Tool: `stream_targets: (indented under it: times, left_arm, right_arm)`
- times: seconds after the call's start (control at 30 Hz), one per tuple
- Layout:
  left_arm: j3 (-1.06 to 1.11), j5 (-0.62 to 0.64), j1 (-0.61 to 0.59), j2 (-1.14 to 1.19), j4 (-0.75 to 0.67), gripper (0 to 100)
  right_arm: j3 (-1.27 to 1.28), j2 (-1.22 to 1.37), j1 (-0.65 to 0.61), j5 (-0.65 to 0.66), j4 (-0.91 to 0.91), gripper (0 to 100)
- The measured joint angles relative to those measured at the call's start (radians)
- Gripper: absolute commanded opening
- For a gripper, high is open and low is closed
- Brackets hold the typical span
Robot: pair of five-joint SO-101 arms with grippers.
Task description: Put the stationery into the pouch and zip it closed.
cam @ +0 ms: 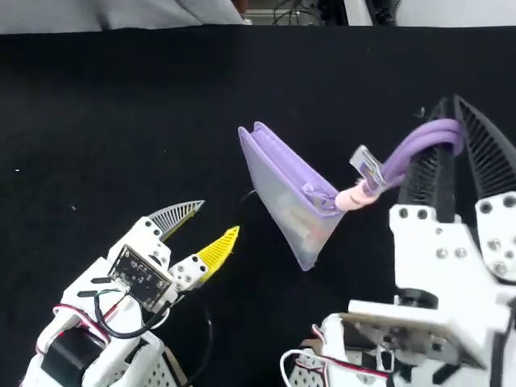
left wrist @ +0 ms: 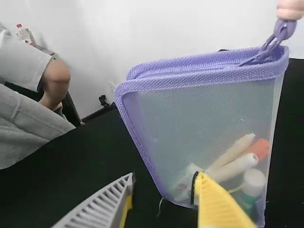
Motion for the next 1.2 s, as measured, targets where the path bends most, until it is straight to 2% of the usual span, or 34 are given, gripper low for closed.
stream_targets:
  times: [0.17, 0.47, 0.73, 1.2]
  left_arm:
    - [0.0, -0.005, 0.003, 0.0, 0.0, 21]
    - [0.0, -0.008, 0.009, 0.0, 0.0, 21]
    - [0.014, -0.008, 0.012, 0.0, 0.0, 21]
    - [0.014, -0.009, 0.018, 0.0, 0.0, 21]
  right_arm:
    - [0.078, -0.117, 0.078, 0.0, -0.008, 1.1]
    - [0.109, -0.304, 0.087, 0.0, -0.008, 1.1]
    - [0.038, -0.331, 0.087, -0.15, -0.008, 1.1]
    - [0.011, -0.376, 0.087, -0.16, -0.006, 1.1]
